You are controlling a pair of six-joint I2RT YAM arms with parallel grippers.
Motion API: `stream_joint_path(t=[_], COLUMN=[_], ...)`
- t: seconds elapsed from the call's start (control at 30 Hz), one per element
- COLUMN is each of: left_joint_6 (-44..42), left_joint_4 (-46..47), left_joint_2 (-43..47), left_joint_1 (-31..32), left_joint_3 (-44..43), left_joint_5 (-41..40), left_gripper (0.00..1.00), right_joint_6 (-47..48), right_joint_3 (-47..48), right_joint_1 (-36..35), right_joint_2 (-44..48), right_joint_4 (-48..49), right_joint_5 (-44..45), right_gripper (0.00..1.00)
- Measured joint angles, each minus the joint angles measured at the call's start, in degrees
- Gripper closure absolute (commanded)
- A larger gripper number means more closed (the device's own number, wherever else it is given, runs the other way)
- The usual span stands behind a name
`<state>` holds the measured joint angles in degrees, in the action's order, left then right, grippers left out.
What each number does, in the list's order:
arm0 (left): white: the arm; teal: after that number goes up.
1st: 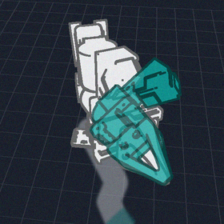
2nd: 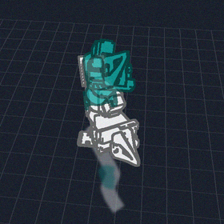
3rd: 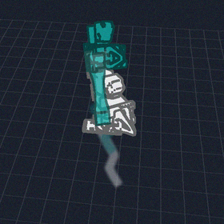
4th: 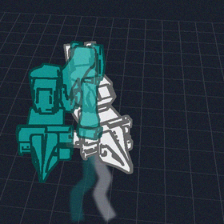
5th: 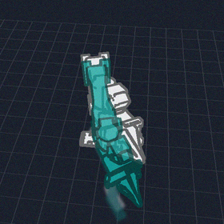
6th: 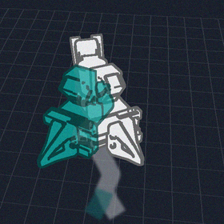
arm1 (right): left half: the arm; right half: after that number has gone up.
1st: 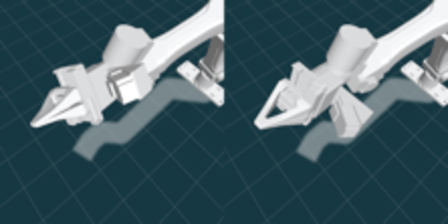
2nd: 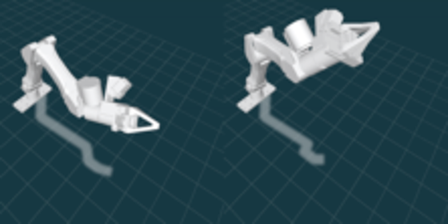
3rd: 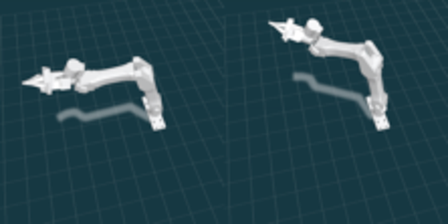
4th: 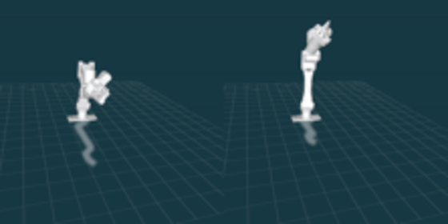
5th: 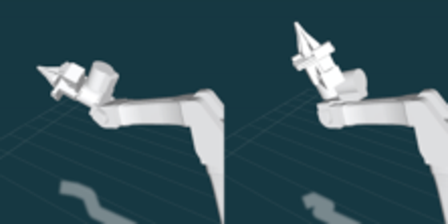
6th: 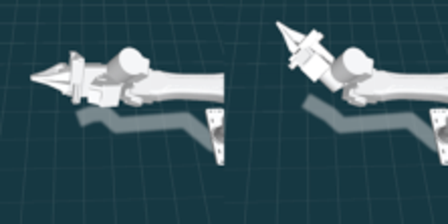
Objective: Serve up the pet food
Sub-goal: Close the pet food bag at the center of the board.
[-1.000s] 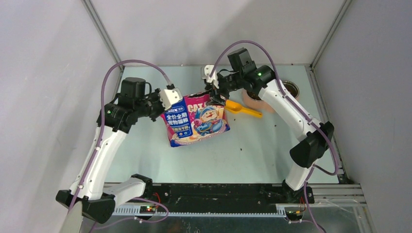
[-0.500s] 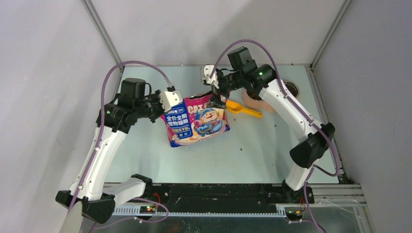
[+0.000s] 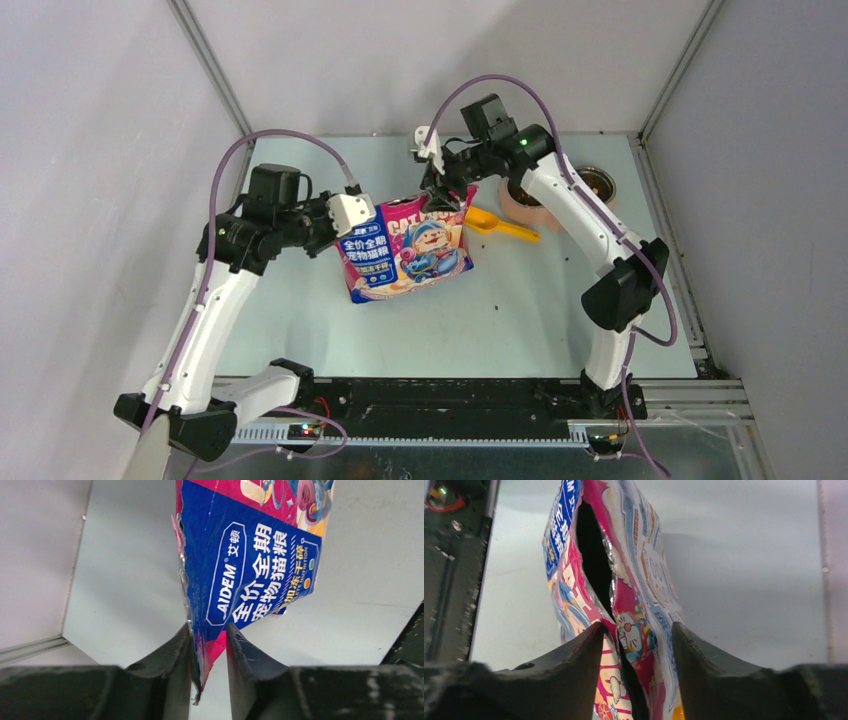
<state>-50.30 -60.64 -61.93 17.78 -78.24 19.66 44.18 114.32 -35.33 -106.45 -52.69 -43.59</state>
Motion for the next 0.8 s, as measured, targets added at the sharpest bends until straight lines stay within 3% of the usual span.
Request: stream_joint_path(t=[0.1, 0.2, 0.37, 0.43, 0.7, 0.77, 0.8], left_joint_6=[-0.26, -0.15, 0.90, 1.29, 2.80, 3.02, 3.30], left_joint_4=[-0.46, -0.35, 0.72, 0.94, 1.44, 1.36, 1.31], left_joint_2=[-0.04, -0.57, -2.36, -3.13, -3.91, -3.74, -3.67], left_joint_1=[0.22, 0.46, 0.59, 0.66, 0.85, 0.85, 0.90], left_joint_3=[0.00, 0.00, 0.00, -0.02, -0.74, -0.74, -0.76], left_joint_5=[0.00, -0.17, -1.62, -2.08, -3.69, -3.76, -3.76], left_gripper=[0.61, 0.67, 0.97, 1.00, 1.00, 0.92, 0.76], right_joint_6=[-1.79, -2.89, -3.67, -3.61, -3.08, -2.97, -2.95], right_joint_3=[2.47, 3.76, 4.68, 4.68, 4.70, 4.87, 4.96], right_joint_1=[1.09, 1.81, 1.99, 1.99, 1.95, 1.92, 1.92], right_joint_2=[-1.46, -1.68, -1.68, -1.68, -1.68, -1.66, -1.66], right_joint_4=[-2.05, -3.34, -4.22, -4.33, -4.72, -4.92, -5.05], right_joint_5=[-1.81, -2.99, -3.63, -3.61, -2.64, -2.25, -2.10], right_gripper=[0.62, 0.68, 0.78, 0.82, 0.97, 0.99, 0.99])
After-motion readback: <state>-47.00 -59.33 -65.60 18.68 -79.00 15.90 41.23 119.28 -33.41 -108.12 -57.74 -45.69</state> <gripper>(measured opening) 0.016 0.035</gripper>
